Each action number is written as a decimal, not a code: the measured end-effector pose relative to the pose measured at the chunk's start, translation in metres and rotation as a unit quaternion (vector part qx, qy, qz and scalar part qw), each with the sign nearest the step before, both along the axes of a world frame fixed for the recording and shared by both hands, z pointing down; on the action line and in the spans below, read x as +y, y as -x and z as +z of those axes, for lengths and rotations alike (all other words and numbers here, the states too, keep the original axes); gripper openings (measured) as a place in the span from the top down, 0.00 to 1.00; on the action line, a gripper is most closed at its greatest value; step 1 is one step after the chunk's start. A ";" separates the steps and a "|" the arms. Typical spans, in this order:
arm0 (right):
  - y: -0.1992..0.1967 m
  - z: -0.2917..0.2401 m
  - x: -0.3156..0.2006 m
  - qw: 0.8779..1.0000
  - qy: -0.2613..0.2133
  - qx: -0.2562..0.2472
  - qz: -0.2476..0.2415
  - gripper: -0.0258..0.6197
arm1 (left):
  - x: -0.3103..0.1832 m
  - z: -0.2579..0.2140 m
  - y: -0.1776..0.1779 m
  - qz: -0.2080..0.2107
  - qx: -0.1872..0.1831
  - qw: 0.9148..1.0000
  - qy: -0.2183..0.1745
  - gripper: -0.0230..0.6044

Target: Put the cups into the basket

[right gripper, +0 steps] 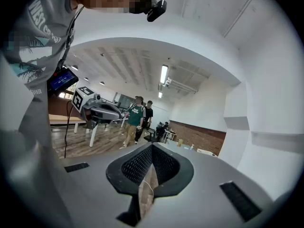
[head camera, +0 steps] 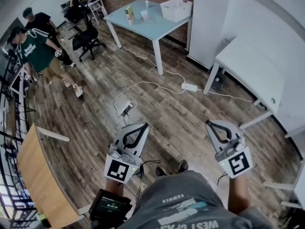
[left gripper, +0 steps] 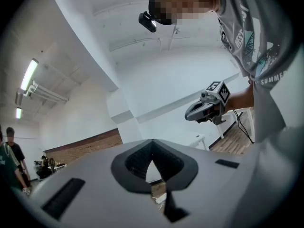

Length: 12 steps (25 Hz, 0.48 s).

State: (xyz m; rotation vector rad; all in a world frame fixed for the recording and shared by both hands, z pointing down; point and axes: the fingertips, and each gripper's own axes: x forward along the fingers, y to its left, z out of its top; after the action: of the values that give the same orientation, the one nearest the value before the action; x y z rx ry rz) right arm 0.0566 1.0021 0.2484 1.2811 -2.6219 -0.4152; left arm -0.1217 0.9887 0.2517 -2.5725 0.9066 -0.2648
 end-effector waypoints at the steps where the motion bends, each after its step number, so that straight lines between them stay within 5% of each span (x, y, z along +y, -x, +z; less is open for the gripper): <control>1: -0.003 0.000 -0.002 1.000 0.000 0.001 -0.001 0.94 | -0.002 0.000 -0.002 -0.002 -0.002 1.000 0.001 0.96; 12: -0.055 0.005 -0.019 1.000 0.014 -0.020 -0.013 0.94 | -0.021 0.003 -0.057 -0.014 -0.001 1.000 0.011 0.96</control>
State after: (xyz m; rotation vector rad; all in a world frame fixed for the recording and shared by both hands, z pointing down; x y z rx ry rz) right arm 0.1111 0.9827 0.2532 1.2607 -2.6691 -0.3593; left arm -0.0647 0.9676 0.2550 -2.5803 0.9436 -0.2877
